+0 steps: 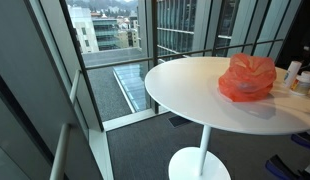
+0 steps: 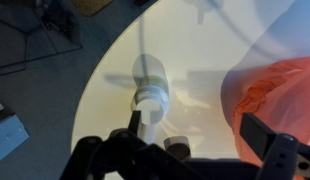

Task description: Put the white bottle inside the plastic bag

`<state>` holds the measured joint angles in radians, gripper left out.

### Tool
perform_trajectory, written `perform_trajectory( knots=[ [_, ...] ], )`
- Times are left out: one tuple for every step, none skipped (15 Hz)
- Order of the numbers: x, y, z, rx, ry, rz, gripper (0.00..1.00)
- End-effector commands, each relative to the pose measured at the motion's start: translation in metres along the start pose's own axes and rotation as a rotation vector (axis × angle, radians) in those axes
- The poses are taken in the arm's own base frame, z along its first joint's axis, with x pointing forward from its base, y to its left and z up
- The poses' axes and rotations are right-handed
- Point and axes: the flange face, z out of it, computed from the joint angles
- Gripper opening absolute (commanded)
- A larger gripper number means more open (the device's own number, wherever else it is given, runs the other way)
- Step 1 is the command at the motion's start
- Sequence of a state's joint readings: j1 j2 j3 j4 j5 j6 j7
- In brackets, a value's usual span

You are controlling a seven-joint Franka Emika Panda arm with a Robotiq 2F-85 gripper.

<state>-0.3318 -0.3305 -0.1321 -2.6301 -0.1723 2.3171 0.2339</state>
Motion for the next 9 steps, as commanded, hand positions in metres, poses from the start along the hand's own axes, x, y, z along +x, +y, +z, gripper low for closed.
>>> perform_trajectory(
  knots=[
    [0.023,0.013,0.02,0.006,-0.015,0.051,1.0],
    [0.026,0.017,0.025,0.009,-0.021,0.06,1.0],
    [0.029,0.021,0.03,0.013,-0.026,0.071,1.0],
    [0.032,0.024,0.034,0.017,-0.029,0.08,1.0],
    [0.035,0.028,0.038,0.017,-0.031,0.088,1.0],
    [0.037,0.031,0.042,0.019,-0.035,0.096,1.0],
    [0.039,0.035,0.045,0.016,-0.035,0.106,1.0],
    [0.041,0.038,0.049,0.016,-0.035,0.111,1.0],
    [0.042,0.04,0.052,0.016,-0.036,0.114,1.0]
  ],
)
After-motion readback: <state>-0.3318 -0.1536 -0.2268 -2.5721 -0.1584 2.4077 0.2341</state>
